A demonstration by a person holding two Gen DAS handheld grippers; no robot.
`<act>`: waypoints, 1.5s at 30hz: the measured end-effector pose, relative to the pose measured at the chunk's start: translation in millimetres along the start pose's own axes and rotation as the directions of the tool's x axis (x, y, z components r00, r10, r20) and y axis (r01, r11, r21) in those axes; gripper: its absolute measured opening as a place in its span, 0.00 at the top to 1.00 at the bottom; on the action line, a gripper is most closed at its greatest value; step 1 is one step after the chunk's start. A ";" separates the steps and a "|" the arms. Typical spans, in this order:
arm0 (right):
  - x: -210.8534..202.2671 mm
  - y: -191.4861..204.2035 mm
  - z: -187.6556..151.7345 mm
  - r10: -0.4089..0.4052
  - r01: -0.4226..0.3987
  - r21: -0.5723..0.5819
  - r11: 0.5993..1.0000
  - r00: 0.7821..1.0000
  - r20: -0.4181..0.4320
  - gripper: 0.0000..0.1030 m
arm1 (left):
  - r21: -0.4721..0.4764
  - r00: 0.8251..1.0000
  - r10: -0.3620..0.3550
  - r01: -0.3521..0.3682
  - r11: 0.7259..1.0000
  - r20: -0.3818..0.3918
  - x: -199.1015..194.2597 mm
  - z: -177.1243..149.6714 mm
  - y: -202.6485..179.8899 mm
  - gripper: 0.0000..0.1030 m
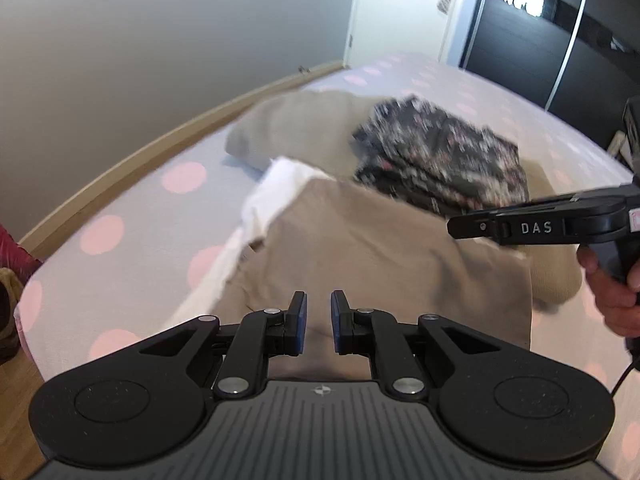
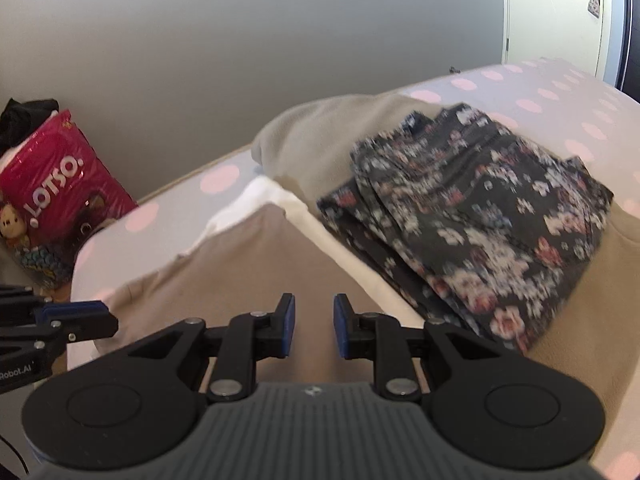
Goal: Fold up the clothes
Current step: 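Carry the shirt with both grippers over the stack of folded clothes, then lower the shirt onto the white folded cloth and open both grippers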
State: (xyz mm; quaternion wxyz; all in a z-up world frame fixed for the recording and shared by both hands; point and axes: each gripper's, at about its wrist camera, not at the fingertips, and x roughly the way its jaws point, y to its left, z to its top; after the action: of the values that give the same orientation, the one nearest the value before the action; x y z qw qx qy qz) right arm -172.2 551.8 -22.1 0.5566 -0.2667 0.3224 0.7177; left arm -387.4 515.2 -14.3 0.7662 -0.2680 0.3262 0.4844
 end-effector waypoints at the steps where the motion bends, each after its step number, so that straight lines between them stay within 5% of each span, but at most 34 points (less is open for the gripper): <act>1: 1.4 -2.0 -3.5 -0.005 0.005 -0.004 1.000 1.000 -0.014 0.77 | 0.007 1.000 0.000 0.000 1.000 -0.019 4.3 -2.6 -3.2 0.90; 13: 30.9 -22.1 -16.3 -0.051 0.053 0.032 0.998 0.996 -0.077 0.81 | 0.056 0.991 0.042 -0.035 0.998 -0.130 31.4 -18.7 -6.8 0.90; 26: -38.9 8.5 -53.1 0.000 0.001 0.012 1.000 0.999 -0.045 0.79 | 0.144 0.998 0.004 0.005 0.990 -0.062 -1.8 -23.3 -43.6 0.90; 36: -25.0 26.3 -109.4 -0.058 0.060 0.013 0.998 0.988 -0.141 0.80 | 0.238 0.995 0.031 -0.007 0.971 -0.095 12.6 -45.5 -56.4 0.88; 45: -83.7 33.1 -129.9 -0.154 0.152 0.139 0.978 0.988 0.006 0.79 | 0.257 0.998 0.057 -0.047 0.965 -0.029 -7.7 -58.3 -65.9 0.88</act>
State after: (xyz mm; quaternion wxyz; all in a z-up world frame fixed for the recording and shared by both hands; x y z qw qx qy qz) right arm -181.2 394.9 -38.9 0.6302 -0.2453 0.3452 0.6508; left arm -343.4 442.9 -39.7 0.7755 -0.1667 0.4068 0.4532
